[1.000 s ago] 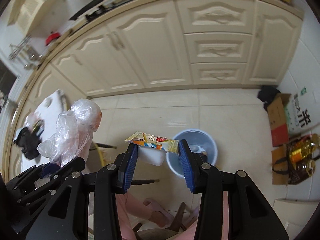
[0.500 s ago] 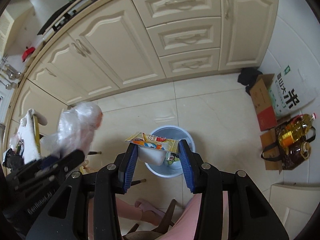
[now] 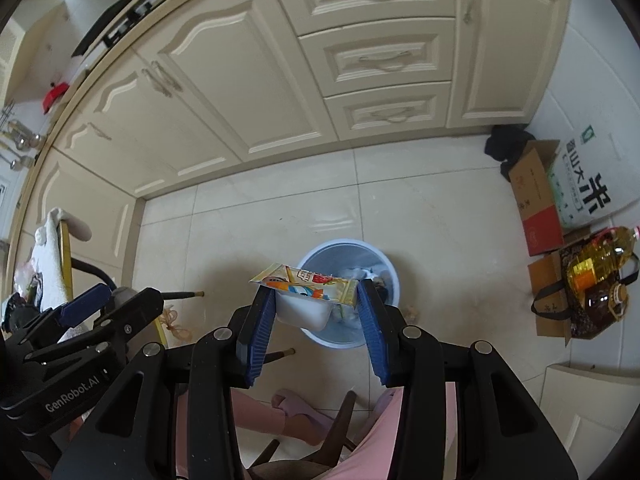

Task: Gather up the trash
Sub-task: 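Open both grippers over the blue bin to drop the items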

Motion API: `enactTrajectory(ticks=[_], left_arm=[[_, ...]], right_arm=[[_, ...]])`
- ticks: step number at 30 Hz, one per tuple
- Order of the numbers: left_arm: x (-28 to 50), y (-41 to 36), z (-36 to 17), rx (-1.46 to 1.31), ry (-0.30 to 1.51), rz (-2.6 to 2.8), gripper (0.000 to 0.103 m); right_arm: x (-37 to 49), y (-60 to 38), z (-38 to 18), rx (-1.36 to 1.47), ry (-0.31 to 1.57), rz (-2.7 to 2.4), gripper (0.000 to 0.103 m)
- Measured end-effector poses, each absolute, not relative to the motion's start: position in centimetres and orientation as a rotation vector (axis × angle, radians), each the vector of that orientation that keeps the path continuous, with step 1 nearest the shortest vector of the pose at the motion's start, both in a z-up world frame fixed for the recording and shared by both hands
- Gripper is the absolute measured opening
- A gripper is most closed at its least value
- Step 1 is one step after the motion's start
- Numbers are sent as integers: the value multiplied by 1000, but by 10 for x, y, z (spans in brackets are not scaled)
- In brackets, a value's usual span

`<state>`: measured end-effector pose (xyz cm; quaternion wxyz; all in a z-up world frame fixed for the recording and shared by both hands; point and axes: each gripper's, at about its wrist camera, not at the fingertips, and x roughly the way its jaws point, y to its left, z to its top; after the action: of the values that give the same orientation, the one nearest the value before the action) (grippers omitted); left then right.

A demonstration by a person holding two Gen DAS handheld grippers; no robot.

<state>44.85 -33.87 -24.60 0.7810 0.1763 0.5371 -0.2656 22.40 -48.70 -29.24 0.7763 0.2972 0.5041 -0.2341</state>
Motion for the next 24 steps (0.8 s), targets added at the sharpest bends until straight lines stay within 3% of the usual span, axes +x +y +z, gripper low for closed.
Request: enactTrajectory(ticks=[7, 9, 11, 24], left_arm=[[440, -309, -240, 372, 1159, -519, 74], [439, -305, -240, 374, 1156, -507, 74], [437, -302, -240, 370, 1160, -511, 74], [446, -281, -237, 333, 1186, -530, 74]], right_arm=[[243, -472, -288, 661, 1086, -470, 47], [244, -471, -289, 695, 1081, -471, 80], [242, -469, -286, 680, 1064, -509, 91], [240, -462, -278, 621, 1092, -569, 92]])
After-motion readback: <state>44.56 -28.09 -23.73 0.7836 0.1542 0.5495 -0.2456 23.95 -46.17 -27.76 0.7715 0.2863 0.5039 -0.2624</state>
